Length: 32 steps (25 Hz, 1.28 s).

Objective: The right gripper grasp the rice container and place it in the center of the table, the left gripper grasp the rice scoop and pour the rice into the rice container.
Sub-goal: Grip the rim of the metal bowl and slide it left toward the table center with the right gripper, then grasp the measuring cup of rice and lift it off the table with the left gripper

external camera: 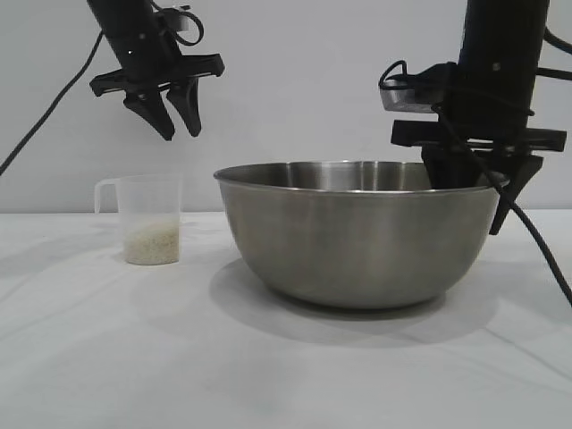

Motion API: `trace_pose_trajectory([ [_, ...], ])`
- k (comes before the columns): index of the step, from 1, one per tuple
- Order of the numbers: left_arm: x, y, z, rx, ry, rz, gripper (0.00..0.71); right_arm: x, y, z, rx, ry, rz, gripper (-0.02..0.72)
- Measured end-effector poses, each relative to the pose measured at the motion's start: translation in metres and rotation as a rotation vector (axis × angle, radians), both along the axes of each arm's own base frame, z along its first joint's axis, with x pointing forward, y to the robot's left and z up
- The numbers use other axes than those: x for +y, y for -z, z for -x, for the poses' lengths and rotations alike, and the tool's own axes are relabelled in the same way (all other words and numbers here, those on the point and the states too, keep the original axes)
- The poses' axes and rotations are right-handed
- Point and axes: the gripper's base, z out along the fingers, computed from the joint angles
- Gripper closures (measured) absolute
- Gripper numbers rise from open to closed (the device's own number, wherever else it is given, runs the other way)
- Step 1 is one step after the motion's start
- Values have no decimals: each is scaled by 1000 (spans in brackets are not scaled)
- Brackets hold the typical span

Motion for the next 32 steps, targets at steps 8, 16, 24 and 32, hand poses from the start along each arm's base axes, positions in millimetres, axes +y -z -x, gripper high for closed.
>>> trace_pose_trajectory([
  [8,2,-12,2,-23,-2,5,455,-6,-81,11,-264,-9,-60,329],
  [16,3,-18,3,-34,-5,2,455,-38,-133,101,-518,2,-132,329],
  [24,3,-19,3,-39,-6,3,455,-85,-140,236,-697,3,-189,329],
  [32,3,-19,3,-42,-6,4,455,-117,-136,334,-716,26,-225,329],
])
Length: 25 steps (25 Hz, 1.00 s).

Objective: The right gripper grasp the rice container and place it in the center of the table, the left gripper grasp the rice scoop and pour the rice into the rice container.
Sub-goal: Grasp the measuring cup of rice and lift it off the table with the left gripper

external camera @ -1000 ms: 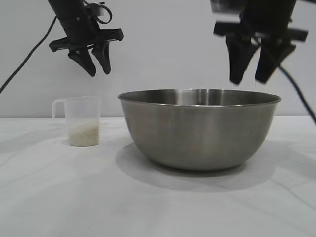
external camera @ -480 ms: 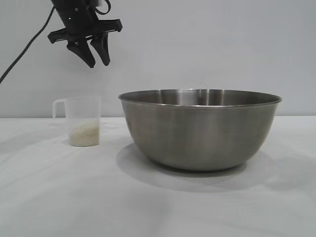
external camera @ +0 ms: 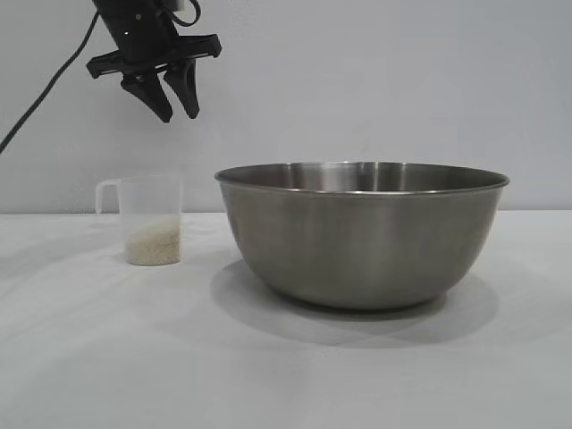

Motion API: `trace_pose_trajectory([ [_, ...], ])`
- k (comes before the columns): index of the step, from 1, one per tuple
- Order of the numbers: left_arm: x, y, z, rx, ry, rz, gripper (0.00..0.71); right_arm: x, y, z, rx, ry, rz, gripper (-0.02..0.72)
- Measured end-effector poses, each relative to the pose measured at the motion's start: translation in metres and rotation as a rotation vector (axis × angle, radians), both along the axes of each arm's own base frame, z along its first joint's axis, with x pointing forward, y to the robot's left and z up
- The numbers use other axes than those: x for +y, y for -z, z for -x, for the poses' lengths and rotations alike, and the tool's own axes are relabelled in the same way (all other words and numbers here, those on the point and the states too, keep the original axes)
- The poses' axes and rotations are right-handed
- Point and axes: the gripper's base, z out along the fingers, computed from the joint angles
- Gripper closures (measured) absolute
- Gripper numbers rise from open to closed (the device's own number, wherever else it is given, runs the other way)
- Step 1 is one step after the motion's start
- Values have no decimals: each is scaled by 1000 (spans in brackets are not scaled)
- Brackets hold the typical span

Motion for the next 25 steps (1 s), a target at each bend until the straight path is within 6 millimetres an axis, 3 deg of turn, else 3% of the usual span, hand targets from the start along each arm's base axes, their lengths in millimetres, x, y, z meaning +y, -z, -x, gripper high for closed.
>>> trace_pose_trajectory([
  [8,1,-10,3,-12,3,-9,455,-2,26,21,102,-24,-25,329],
  [11,4,-26,7,-48,5,-23,455,-4,35,31,57,-31,-51,329],
  [17,6,-48,13,-107,20,-39,455,-8,35,43,-36,-33,-82,329],
  [25,4,-72,20,-182,66,-67,455,-9,36,45,-49,-34,-86,329],
])
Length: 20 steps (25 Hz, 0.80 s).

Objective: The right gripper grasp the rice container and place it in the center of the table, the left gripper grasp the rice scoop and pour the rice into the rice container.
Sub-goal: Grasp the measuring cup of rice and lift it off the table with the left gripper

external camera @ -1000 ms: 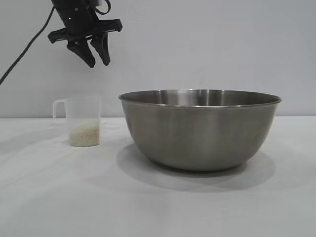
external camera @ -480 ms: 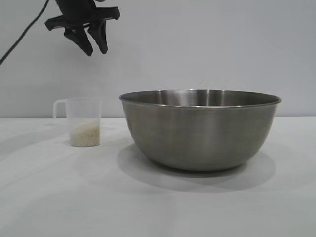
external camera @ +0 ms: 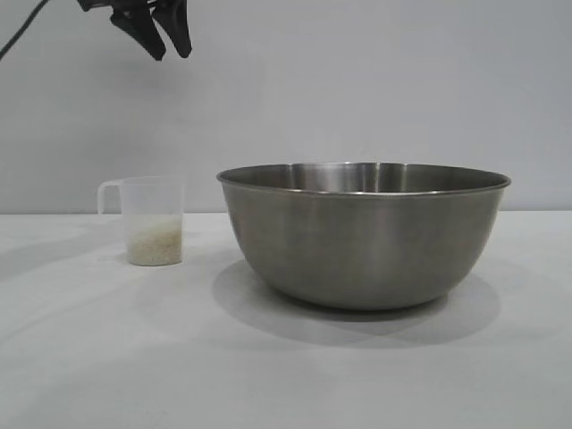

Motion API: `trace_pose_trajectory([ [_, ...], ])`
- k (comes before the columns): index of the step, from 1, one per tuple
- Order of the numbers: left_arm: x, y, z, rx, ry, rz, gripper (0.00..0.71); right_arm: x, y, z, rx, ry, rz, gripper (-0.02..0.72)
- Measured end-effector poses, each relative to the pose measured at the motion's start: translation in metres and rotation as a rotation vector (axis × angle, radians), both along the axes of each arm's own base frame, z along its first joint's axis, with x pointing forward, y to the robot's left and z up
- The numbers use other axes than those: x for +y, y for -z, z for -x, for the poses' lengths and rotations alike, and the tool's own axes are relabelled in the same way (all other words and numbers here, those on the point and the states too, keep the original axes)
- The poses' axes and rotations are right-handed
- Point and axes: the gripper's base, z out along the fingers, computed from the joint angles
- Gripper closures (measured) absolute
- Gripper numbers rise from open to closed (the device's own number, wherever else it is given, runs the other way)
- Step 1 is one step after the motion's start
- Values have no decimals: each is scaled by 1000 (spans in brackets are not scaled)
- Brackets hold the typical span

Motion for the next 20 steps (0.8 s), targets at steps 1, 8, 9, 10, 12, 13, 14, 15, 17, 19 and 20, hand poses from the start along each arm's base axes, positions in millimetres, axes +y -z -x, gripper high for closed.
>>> trace_pose_trajectory([
  [1,-1,-3,1,-12,2,-1,455,0,0,0,0,0,0,329],
  [8,-1,5,7,-34,14,-17,455,0,0,0,0,1,1,329],
  [9,0,13,11,-29,10,-20,455,0,0,0,0,1,1,329],
  [10,2,20,16,-26,6,-23,455,0,0,0,0,1,1,329],
  [12,7,38,31,-49,-12,-21,455,0,0,0,0,1,1,329],
  [13,10,40,39,-97,-27,-9,455,0,0,0,0,1,1,329],
  [14,13,49,50,-117,-39,-4,455,0,0,0,0,1,1,329],
  [15,16,53,62,-169,-52,6,455,0,0,0,0,1,1,329],
  [17,21,57,85,-279,-72,23,455,0,0,0,0,1,1,329],
  [19,26,67,108,-342,-85,28,455,0,0,0,0,1,1,329],
  [20,30,70,116,-376,-97,34,455,0,0,0,0,1,1,329],
])
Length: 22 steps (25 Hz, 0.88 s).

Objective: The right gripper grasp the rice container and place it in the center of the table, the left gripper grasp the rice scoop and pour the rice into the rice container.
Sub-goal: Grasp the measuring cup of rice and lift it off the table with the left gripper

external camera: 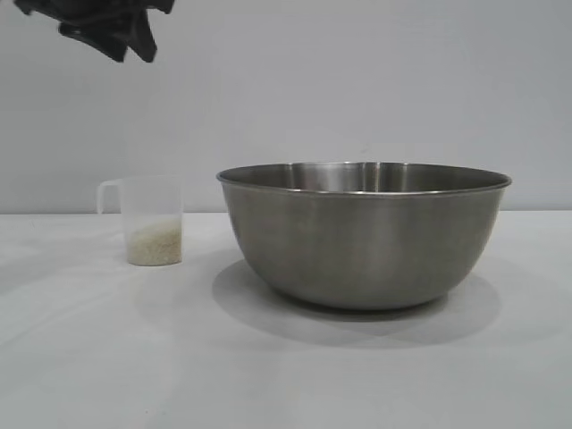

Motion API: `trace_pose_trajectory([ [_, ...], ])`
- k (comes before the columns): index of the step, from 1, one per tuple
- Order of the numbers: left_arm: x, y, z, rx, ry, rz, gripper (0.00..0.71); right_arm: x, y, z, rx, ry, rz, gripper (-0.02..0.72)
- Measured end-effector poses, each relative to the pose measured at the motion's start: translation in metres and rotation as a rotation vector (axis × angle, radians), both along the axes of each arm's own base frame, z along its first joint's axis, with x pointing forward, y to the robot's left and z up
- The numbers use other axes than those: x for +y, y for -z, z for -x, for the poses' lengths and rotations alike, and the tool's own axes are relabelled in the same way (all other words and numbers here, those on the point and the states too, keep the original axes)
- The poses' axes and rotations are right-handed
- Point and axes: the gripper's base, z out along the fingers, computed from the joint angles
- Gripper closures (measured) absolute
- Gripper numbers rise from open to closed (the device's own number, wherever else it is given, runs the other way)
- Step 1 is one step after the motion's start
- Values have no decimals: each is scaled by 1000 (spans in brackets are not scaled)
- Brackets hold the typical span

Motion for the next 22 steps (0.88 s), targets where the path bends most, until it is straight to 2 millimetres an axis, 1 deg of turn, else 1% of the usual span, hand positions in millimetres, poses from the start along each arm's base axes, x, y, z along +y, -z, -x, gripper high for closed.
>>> trace_pose_trajectory([
  [2,6,17,16,-11,-17,-1,455,0,0,0,0,0,0,329],
  [5,12,38,34,-13,-36,0,455,0,0,0,0,0,0,329],
  [8,18,55,50,-15,-46,-10,455,0,0,0,0,0,0,329],
  [10,21,62,60,-29,-53,-12,455,0,0,0,0,0,0,329],
  [17,25,81,79,-25,-45,-2,455,0,0,0,0,0,0,329],
  [20,23,93,84,-28,-7,-2,455,0,0,0,0,0,0,329],
  [22,20,97,84,-54,24,-4,455,0,0,0,0,0,0,329],
])
